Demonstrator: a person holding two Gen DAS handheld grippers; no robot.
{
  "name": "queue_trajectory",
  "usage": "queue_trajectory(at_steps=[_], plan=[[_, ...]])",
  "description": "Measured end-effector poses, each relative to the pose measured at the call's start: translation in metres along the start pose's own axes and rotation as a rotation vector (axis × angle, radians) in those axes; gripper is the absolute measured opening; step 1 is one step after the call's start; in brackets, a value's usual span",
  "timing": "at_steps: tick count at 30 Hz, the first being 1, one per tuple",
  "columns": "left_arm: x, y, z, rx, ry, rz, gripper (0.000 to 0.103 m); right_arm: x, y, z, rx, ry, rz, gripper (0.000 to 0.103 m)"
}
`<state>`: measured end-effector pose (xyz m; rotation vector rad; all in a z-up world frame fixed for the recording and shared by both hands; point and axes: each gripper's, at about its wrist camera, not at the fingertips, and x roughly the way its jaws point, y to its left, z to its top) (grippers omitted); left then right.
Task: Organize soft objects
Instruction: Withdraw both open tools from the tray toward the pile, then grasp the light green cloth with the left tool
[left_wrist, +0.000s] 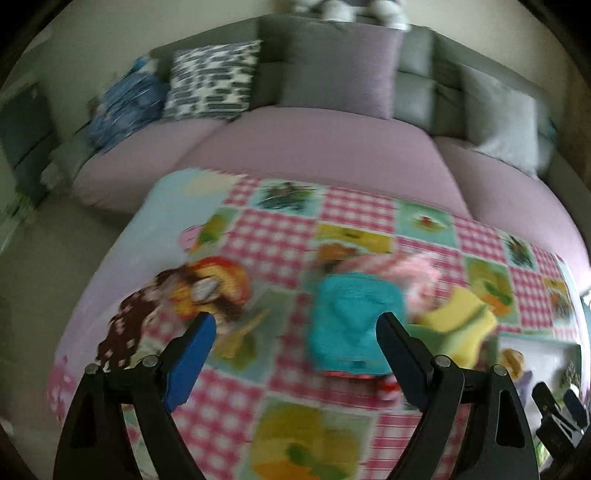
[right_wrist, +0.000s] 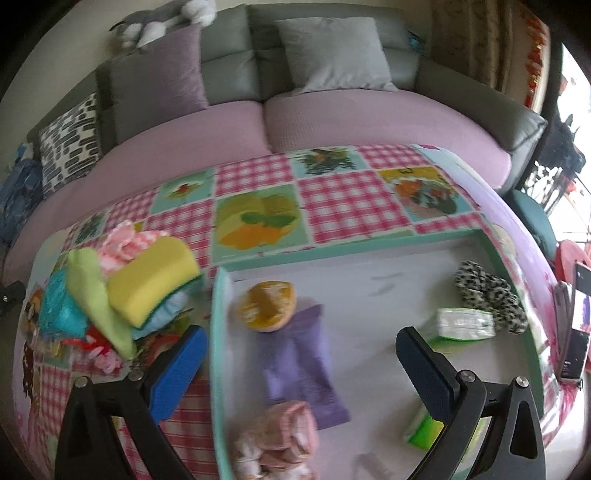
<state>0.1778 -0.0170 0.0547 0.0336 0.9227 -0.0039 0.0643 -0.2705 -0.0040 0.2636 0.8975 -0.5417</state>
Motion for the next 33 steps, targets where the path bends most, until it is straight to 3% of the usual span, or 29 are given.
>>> queue_trajectory(at_steps=[11, 17, 25, 33], plan=[[0.015, 0.072, -0.002, -0.145, 0.030, 0.072, 0.089, 0.004, 0.075, -0.004, -0.141, 0.011, 0.075, 0.103], [0.026, 0.094, -0.006, -0.214, 0.066, 0.053, 0.089, 0.011, 0.098, -0.006, -0.200, 0.020, 0.088, 0.103], [0.035, 0.083, -0.008, -0.211, 0.097, -0.028, 0.089, 0.030, 0.097, 0.003, -0.178, 0.056, 0.112, 0.102], [0.033, 0.066, -0.004, -0.207, 0.098, -0.099, 0.089, 0.040, 0.100, 0.012, -0.167, 0.066, 0.143, 0.088]])
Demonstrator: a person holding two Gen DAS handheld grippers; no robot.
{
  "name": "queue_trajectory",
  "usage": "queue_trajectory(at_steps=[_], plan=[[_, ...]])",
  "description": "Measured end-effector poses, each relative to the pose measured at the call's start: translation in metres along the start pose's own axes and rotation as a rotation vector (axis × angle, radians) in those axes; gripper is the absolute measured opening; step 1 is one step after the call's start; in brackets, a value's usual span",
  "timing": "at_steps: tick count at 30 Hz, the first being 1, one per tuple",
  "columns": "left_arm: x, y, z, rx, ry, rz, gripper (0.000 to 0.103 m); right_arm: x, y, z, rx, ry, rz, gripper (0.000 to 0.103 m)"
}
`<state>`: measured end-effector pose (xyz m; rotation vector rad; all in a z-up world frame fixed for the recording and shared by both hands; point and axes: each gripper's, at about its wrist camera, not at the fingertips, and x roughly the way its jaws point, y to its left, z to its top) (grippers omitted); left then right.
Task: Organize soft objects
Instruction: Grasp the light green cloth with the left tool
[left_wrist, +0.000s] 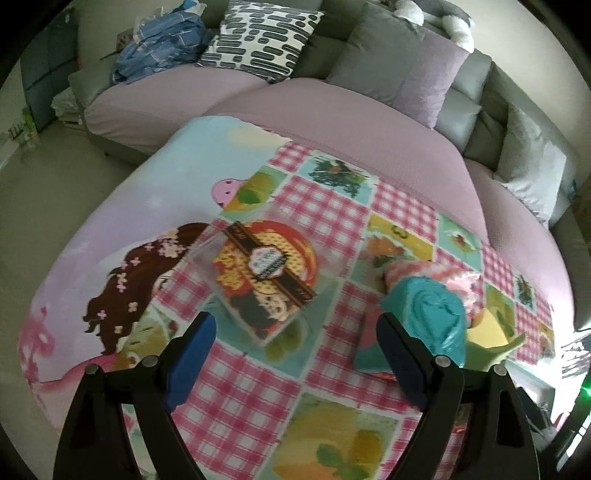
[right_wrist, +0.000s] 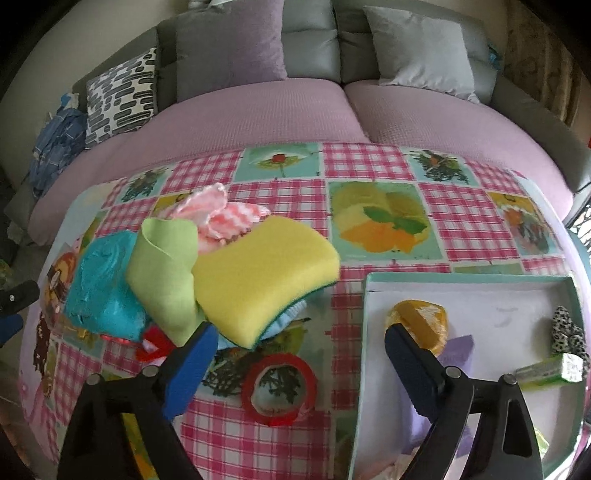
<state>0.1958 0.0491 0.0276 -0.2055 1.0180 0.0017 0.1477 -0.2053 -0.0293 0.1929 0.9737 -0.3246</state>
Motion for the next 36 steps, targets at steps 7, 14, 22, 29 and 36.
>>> queue_trajectory(at_steps=[7, 14, 22, 29, 36], plan=[[-0.006, -0.022, 0.001, 0.018, -0.011, -0.058, 0.089, 0.001, 0.007, 0.006, -0.026, -0.007, 0.034, 0.083], [-0.011, -0.057, 0.002, 0.085, -0.016, -0.114, 0.089, 0.001, 0.001, 0.020, -0.027, 0.013, 0.041, 0.082], [-0.010, -0.098, -0.003, 0.174, -0.011, -0.175, 0.089, -0.008, -0.016, 0.037, -0.012, 0.018, 0.019, 0.082], [-0.008, -0.119, -0.013, 0.246, 0.010, -0.209, 0.089, -0.012, -0.039, 0.033, 0.038, 0.014, -0.013, 0.082], [-0.009, -0.136, -0.024, 0.321, 0.018, -0.220, 0.089, -0.011, -0.053, 0.029, 0.061, 0.021, -0.034, 0.083]])
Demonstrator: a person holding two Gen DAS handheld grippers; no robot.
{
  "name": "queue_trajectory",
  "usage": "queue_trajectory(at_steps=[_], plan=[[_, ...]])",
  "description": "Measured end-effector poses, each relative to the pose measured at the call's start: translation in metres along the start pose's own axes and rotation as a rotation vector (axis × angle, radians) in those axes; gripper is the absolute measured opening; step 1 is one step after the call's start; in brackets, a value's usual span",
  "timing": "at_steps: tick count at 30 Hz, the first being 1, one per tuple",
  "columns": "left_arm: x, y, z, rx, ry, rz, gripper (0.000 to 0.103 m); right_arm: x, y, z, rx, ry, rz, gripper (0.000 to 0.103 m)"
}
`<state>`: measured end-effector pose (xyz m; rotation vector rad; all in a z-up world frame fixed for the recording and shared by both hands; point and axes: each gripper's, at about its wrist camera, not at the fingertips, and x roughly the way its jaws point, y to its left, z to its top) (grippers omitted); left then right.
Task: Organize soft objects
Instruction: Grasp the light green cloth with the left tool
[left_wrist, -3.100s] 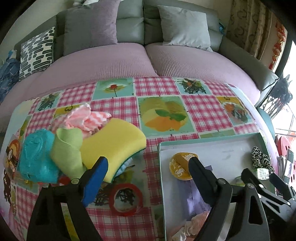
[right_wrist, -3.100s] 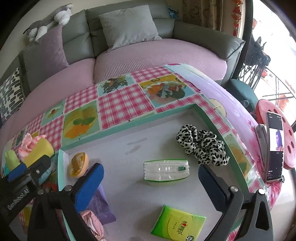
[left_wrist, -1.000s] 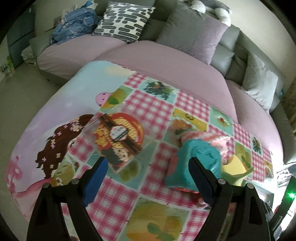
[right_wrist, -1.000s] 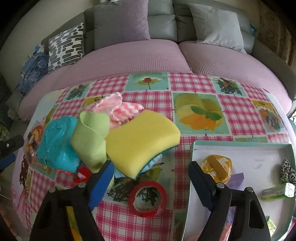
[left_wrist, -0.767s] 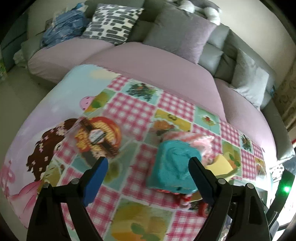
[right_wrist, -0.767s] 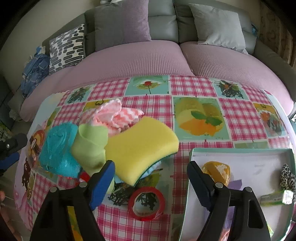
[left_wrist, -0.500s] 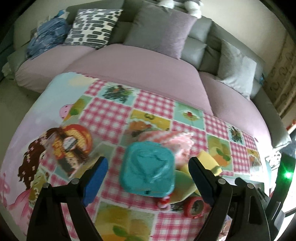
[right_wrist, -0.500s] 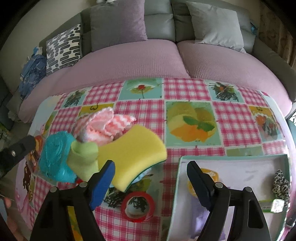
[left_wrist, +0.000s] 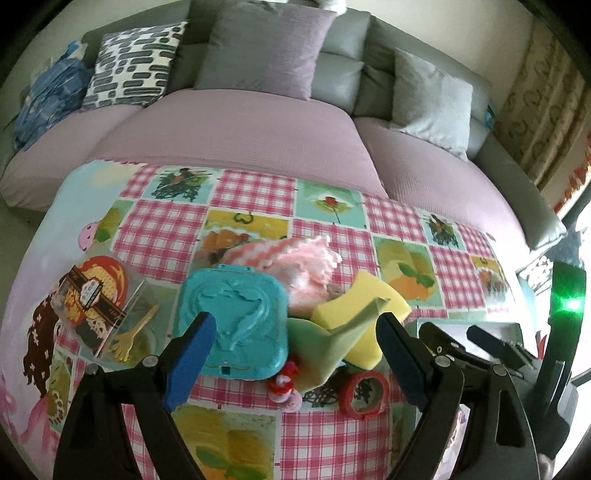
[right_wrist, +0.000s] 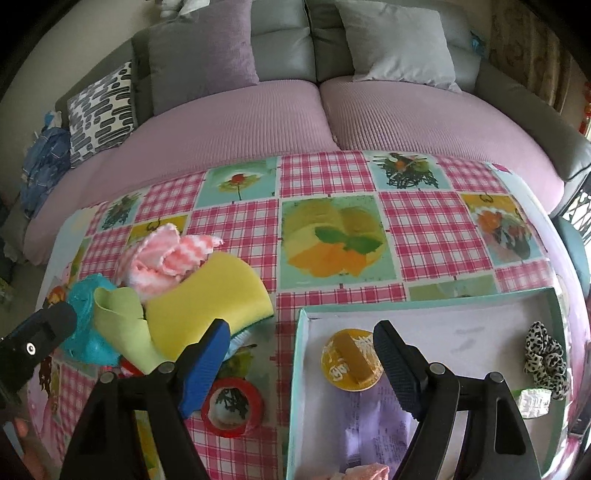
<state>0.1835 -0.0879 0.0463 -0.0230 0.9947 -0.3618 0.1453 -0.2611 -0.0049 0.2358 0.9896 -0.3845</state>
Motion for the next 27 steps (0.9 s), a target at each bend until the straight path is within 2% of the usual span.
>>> queue_trajectory(at_steps=[4, 9, 10, 11, 12, 15, 21, 27], plan=[[0.002, -0.008, -0.002, 0.036, 0.005, 0.007, 0.088, -0.005, -0.007, 0.000, 0.011, -0.011, -0.018, 0.083], [0.004, -0.020, -0.005, 0.081, 0.015, 0.008, 0.081, -0.006, -0.014, -0.001, 0.035, -0.010, -0.011, 0.082], [0.005, -0.021, -0.005, 0.087, 0.016, 0.008, 0.078, -0.005, -0.015, -0.001, 0.038, -0.010, -0.010, 0.082], [0.005, -0.022, -0.006, 0.093, 0.017, 0.006, 0.067, -0.005, -0.015, -0.001, 0.039, -0.010, -0.009, 0.083], [0.007, -0.024, -0.006, 0.097, 0.026, 0.002, 0.061, -0.005, -0.016, -0.001, 0.038, -0.010, -0.008, 0.083], [0.013, -0.025, -0.008, 0.104, 0.044, -0.003, 0.055, -0.005, -0.016, -0.001, 0.039, -0.010, -0.008, 0.083], [0.027, -0.028, -0.012, 0.109, 0.080, -0.003, 0.053, -0.004, -0.015, -0.003, 0.036, -0.008, -0.008, 0.083], [0.039, -0.029, -0.017, 0.123, 0.114, 0.021, 0.043, -0.004, -0.013, -0.003, 0.032, -0.007, -0.007, 0.083]])
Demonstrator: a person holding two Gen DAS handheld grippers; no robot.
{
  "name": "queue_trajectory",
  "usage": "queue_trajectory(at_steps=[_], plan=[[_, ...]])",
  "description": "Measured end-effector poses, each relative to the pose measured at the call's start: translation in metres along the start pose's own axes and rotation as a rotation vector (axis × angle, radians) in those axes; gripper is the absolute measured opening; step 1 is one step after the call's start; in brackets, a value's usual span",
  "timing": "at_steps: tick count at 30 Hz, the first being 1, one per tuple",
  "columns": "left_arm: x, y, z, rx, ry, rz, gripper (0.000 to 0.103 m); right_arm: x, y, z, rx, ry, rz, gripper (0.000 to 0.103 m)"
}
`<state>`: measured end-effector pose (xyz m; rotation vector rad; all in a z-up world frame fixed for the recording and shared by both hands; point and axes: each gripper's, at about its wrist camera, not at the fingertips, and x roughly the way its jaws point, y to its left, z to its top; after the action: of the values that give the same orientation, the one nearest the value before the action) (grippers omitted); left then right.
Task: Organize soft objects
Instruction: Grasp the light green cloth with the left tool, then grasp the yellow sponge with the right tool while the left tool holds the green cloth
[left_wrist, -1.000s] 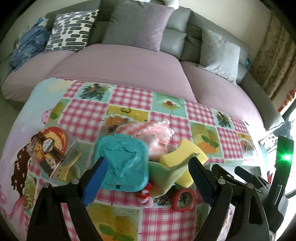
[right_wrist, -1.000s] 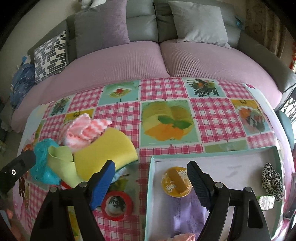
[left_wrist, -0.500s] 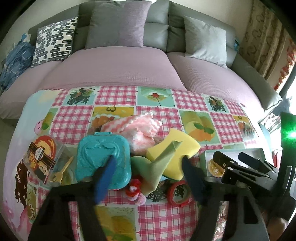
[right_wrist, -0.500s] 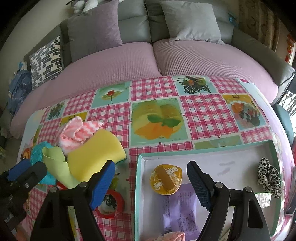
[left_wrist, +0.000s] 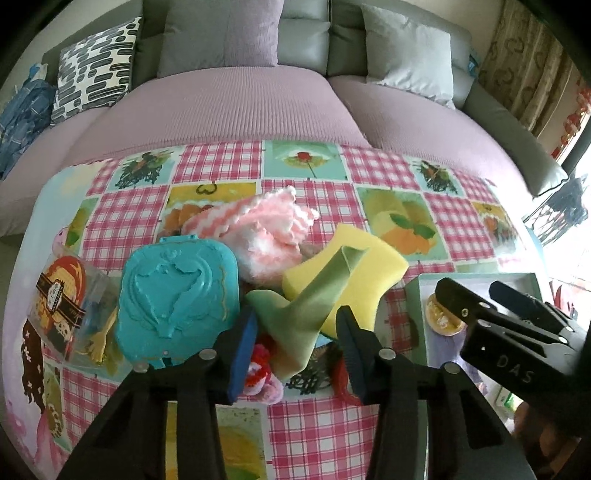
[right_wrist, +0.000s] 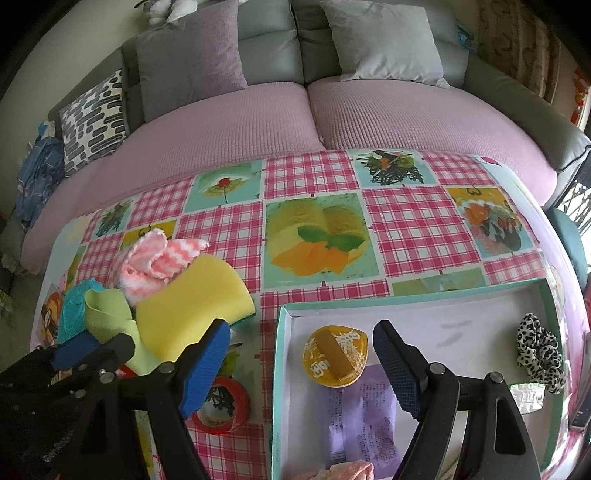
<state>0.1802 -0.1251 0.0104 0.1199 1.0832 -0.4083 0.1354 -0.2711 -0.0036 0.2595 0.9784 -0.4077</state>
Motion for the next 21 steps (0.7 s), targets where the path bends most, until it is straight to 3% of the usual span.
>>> queue_trajectory(at_steps=[4, 8, 21], plan=[[0.003, 0.001, 0.000, -0.001, 0.002, 0.000, 0.031, 0.002, 0.003, -0.001, -0.005, 0.002, 0.001, 0.083], [0.006, 0.002, 0.000, -0.009, -0.001, -0.002, 0.012, 0.004, 0.005, -0.002, -0.012, 0.006, 0.005, 0.083], [-0.010, 0.011, 0.005, -0.053, -0.069, -0.036, 0.005, 0.006, 0.009, -0.002, -0.025, 0.012, 0.011, 0.082]])
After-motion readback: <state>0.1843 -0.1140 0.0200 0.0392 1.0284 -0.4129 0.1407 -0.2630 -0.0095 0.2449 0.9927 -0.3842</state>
